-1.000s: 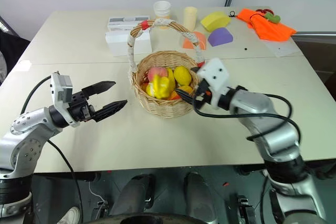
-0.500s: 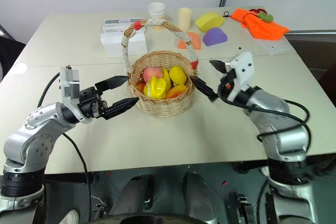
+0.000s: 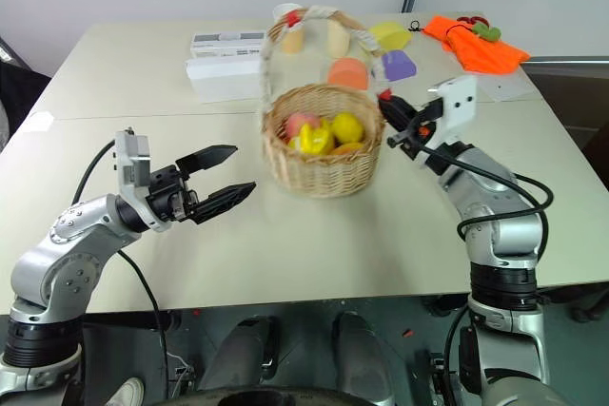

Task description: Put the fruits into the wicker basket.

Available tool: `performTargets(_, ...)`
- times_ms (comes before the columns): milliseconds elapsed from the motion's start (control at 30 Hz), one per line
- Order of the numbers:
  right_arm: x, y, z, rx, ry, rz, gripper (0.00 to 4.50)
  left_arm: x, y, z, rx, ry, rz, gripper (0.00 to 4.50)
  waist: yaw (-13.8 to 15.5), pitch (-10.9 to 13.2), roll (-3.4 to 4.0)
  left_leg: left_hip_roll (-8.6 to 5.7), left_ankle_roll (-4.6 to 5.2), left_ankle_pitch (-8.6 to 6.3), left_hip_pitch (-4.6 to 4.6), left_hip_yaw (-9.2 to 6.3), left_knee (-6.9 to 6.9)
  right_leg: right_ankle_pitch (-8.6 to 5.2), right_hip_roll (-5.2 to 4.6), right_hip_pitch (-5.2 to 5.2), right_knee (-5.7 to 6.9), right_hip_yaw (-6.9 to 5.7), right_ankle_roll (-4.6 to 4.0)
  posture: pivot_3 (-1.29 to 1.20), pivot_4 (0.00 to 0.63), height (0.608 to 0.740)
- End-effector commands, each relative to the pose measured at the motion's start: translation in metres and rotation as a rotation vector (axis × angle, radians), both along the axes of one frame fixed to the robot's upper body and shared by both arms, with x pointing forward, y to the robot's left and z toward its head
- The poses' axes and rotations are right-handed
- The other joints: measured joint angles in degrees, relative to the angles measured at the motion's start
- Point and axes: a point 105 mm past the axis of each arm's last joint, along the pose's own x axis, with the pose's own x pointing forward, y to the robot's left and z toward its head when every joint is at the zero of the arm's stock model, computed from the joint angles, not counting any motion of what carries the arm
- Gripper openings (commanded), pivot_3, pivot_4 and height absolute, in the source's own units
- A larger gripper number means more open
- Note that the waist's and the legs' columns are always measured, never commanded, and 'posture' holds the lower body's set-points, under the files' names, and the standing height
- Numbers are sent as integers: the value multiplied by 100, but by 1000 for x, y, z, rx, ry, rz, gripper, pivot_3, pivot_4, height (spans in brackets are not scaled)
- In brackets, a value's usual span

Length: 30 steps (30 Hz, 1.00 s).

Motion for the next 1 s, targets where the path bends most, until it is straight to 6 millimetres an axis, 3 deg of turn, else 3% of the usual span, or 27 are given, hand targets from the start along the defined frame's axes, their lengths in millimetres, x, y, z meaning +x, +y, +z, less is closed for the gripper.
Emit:
performTargets(33,1,-51,34,-15,-130,-251,26,-1,-8,10,-10,-52,-26,4500,3,0,0,-2,0,0,0,2,1,0,0,0,0,0,0,0,150,740)
performTargets(100,4,-83,39,-19,-144,-402,26,0,-11,10,-14,-53,-40,4500,0,0,0,-14,0,0,0,4,1,0,0,0,0,1,0,0,150,740)
performTargets(233,7,-123,41,-11,-160,-591,26,2,-14,10,-17,-57,-51,4500,-22,0,1,-20,0,0,2,7,-1,0,0,0,1,4,0,0,150,740)
performTargets(333,9,-146,27,-7,-113,-696,26,2,-16,10,-17,-59,-51,4500,-49,-1,2,-17,1,0,6,12,-7,2,4,-1,2,7,3,0,150,740)
performTargets(400,9,-151,18,-6,-95,-709,26,2,-16,10,-17,-61,-48,4500,-41,-1,3,-13,1,0,8,12,-8,2,7,-1,4,7,3,0,150,740)
performTargets(533,7,-148,14,-38,-98,-681,1720,1,-12,9,-9,-59,-29,4500,-35,-3,6,-11,2,0,8,13,-5,2,7,-1,5,9,3,0,150,740)
performTargets(667,-7,-146,5,-115,-103,-641,3822,9,-1,0,17,-17,55,4500,-11,-3,6,-10,1,0,7,15,-4,2,7,-1,5,10,3,0,150,740)
performTargets(833,-30,-140,-14,-162,-81,-534,3822,31,34,-19,71,30,290,4500,-10,-7,13,-9,2,0,7,15,-3,2,6,0,4,11,4,0,150,740)
performTargets(1000,-61,-78,-43,-205,9,-111,3822,41,104,-47,163,51,610,4500,-48,-12,21,22,3,-1,21,24,-7,2,18,4,5,13,2,0,150,740)
